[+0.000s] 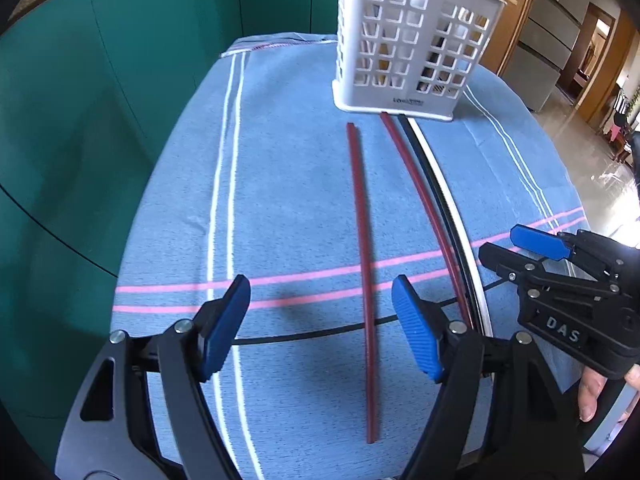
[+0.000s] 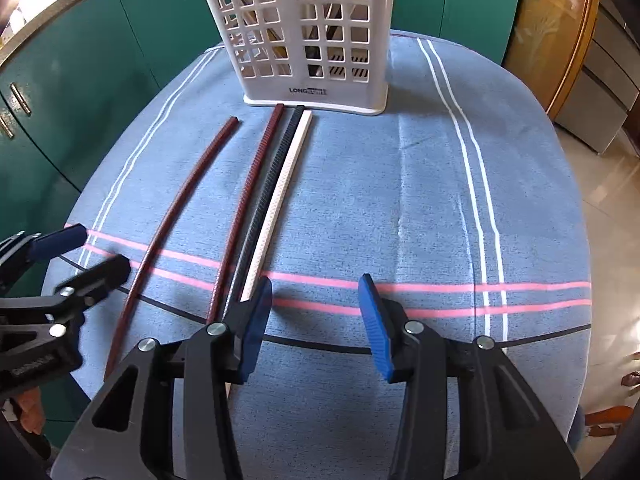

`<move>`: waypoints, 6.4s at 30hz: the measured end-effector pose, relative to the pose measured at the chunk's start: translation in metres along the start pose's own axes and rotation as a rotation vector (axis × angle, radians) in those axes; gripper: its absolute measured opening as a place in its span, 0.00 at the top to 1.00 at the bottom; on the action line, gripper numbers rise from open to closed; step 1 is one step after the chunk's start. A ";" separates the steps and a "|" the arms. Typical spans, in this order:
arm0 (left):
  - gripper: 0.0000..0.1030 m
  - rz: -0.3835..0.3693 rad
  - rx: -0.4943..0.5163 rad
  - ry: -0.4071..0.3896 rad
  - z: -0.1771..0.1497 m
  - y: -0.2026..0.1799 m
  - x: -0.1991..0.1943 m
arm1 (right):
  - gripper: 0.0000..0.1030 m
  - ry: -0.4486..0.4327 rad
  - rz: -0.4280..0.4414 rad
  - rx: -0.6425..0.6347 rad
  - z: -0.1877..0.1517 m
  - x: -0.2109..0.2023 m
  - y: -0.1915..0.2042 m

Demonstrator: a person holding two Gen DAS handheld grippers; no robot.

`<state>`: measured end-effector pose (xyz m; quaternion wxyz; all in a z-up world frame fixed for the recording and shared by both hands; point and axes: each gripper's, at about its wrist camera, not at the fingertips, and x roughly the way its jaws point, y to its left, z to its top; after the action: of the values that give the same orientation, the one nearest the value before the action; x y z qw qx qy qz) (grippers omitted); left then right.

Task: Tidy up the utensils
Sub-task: 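Move the left tool to a dark red chopstick while the right tool reaches a white chopstick, then close both tools on their chopsticks and lift them over the white caddy, then lower both chopsticks into the caddy and open both tools, then move the left tool to the last dark red chopstick while the right tool reaches the black chopstick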

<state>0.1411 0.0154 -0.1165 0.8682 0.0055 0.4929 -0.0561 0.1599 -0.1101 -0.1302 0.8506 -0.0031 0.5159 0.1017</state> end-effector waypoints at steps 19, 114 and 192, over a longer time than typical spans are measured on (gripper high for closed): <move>0.32 -0.001 0.016 0.029 -0.003 -0.006 0.009 | 0.95 0.019 0.050 -0.023 -0.002 -0.006 0.010; 0.94 -0.092 0.036 -0.833 0.212 -0.030 -0.252 | 0.94 -0.818 0.046 0.014 0.174 -0.302 -0.045; 0.17 0.215 -0.112 -0.175 0.031 0.042 -0.061 | 0.40 -0.008 -0.068 -0.064 0.025 0.010 0.025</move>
<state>0.1411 0.0611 -0.0503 0.9078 0.0047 0.4145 0.0644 0.1824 -0.0808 -0.1248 0.8550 -0.0474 0.5087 0.0891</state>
